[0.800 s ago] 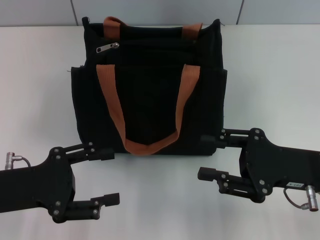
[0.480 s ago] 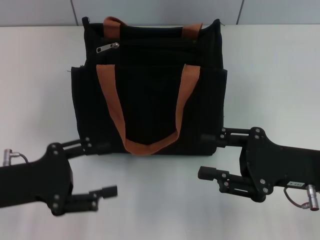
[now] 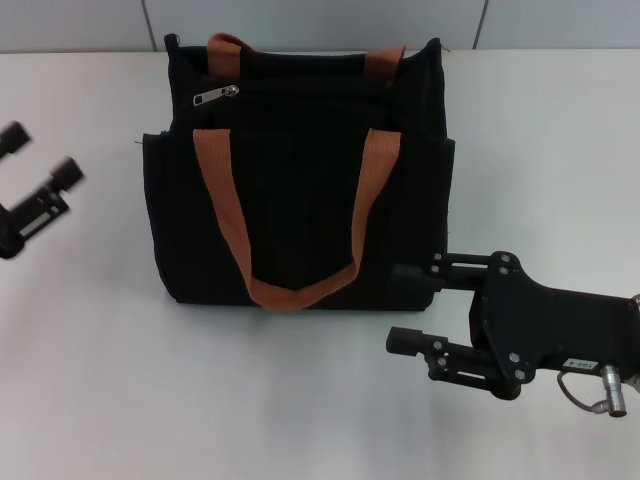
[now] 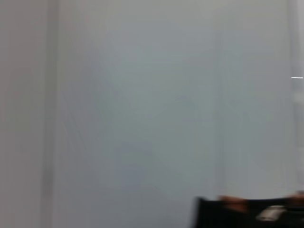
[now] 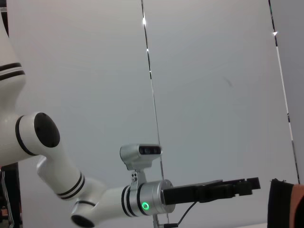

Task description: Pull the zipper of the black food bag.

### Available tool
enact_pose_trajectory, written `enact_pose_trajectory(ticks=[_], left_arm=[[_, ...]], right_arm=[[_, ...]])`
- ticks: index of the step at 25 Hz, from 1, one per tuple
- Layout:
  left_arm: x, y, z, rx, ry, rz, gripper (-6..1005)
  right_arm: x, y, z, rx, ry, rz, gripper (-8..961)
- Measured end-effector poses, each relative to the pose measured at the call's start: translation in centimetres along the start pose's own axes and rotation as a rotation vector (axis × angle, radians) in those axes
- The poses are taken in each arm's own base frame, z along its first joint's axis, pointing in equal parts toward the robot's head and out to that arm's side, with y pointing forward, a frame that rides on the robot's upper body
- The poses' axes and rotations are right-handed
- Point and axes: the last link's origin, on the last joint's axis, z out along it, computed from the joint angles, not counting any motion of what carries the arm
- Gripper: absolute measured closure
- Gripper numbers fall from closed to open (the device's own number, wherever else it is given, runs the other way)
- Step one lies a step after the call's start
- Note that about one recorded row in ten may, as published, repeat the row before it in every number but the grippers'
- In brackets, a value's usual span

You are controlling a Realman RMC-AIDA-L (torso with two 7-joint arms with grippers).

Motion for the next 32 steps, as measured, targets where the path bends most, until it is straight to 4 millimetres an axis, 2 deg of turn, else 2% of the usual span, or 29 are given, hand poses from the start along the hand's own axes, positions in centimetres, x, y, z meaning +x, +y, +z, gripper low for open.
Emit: enact_pose_trajectory(ticks=[2, 4, 10, 16, 17, 23, 32], left_arm=[[-0.3, -0.2, 0.1, 0.029, -0.006, 0.011, 216], [-1.2, -0.7, 1.0, 0.050, -0.064, 0.037, 216], [-2.8, 0.2, 4.1, -0.098, -0.224, 0.093, 215], [-2.6, 0.5, 5.6, -0.144, -0.225, 0.121, 216], [-2.4, 0.7, 6.5, -0.166, -0.215, 0.128, 216], [-2.1, 1.6, 9.2, -0.207, -0.170, 0.141, 219], [-1.4, 1.3, 9.9, -0.108, -0.065, 0.123, 232]], right_arm=[[0.0, 0.0, 0.0, 0.002, -0.001, 0.000, 419], [0.0, -0.2, 0.2, 0.008, -0.005, 0.001, 420], [-0.1, -0.3, 0.3, 0.010, -0.009, 0.000, 420], [-0.1, -0.4, 0.4, 0.009, -0.011, 0.000, 420], [-0.1, -0.4, 0.4, 0.009, -0.011, 0.000, 420], [-0.2, -0.5, 0.5, 0.004, -0.011, -0.002, 419], [-0.2, -0.5, 0.5, 0.005, -0.012, -0.001, 420]])
